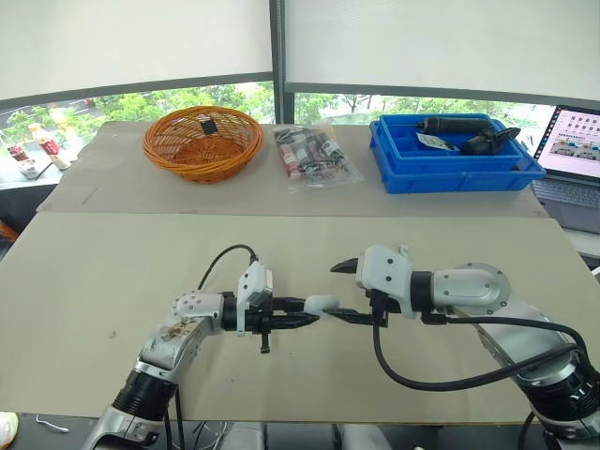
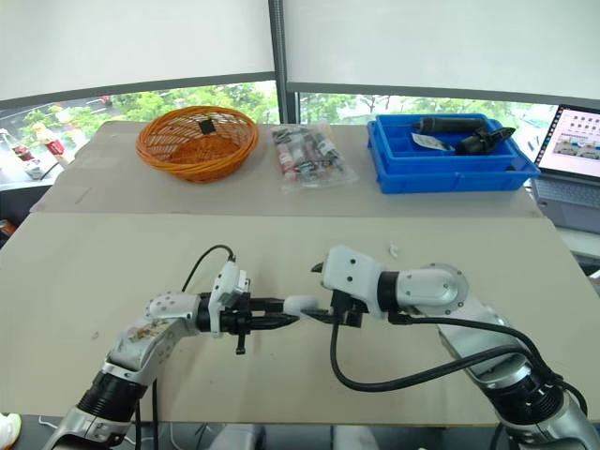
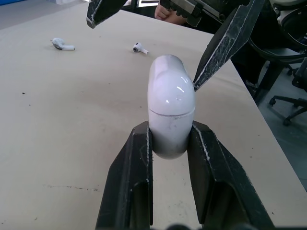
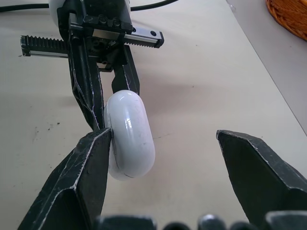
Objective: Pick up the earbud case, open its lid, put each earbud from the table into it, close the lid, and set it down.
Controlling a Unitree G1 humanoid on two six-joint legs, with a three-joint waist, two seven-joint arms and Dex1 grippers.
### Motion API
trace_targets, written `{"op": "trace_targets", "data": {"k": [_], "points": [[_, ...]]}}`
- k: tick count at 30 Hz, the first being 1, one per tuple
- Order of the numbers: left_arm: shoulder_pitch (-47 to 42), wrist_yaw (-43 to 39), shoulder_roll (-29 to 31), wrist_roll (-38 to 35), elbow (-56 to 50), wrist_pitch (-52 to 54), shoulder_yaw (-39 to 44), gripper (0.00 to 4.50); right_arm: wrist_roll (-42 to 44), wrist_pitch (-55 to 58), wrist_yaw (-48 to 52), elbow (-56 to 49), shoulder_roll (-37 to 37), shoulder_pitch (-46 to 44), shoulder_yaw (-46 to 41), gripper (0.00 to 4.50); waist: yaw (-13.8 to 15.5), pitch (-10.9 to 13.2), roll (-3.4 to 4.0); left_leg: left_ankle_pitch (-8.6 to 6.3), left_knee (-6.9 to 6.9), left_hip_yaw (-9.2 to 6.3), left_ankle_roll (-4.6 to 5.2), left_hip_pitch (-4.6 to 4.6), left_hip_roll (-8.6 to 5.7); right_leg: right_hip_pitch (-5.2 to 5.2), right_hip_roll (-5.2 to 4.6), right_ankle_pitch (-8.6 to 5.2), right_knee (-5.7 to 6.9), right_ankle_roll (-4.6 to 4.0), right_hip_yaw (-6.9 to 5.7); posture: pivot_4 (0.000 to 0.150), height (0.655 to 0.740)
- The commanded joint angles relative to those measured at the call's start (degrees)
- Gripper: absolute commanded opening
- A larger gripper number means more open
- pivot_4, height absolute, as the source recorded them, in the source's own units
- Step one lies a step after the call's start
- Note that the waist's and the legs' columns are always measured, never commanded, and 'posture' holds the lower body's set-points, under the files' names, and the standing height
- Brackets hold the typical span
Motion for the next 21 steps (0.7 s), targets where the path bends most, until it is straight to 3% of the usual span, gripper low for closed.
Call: {"op": "trace_targets", "data": {"k": [1, 12, 18, 21], "points": [[0.7, -1.8, 0.6, -1.2, -3.7, -0.3, -0.9, 0.52, -1.0, -0.9, -1.4, 0.3, 0.3, -2.2, -2.7, 3.83, 0.0, 0.0, 0.0, 0.0, 0.0, 0.0, 0.0, 0.0, 0.0, 0.0, 0.0, 0.0, 0.0, 0.0, 0.0, 0.15, 0.7054], [1.3, 1.2, -0.2, -0.1, -2.5, -2.9, 0.7, 0.52, 6.5, 3.0, 0.4, -4.5, -0.3, 0.8, -9.3, 3.83, 0.2, 0.0, 0.0, 0.0, 0.0, 0.0, 0.0, -0.02, 0.0, 0.0, -0.01, 0.0, 0.0, 0.0, 0.0, 0.15, 0.7054], [4.2, 6.1, -2.3, 0.5, -1.3, -7.5, 3.9, 0.52, 7.5, -3.7, -0.8, -6.2, -0.6, 11.5, -19.5, 3.83, 0.7, 0.0, 0.0, 0.0, 0.0, 0.0, 0.0, 0.02, -0.01, 0.05, -0.01, 0.0, -0.02, 0.0, 0.01, 0.15, 0.7054], [6.3, 8.5, -2.8, 1.4, -0.8, -10.6, 5.9, 0.52, 7.8, -6.3, -2.4, -5.7, 1.1, 21.8, -28.3, 3.83, 1.0, 0.0, -0.01, 0.0, -0.01, 0.02, 0.01, 0.04, 0.0, 0.07, 0.0, 0.0, -0.01, 0.0, 0.03, 0.15, 0.7054]]}}
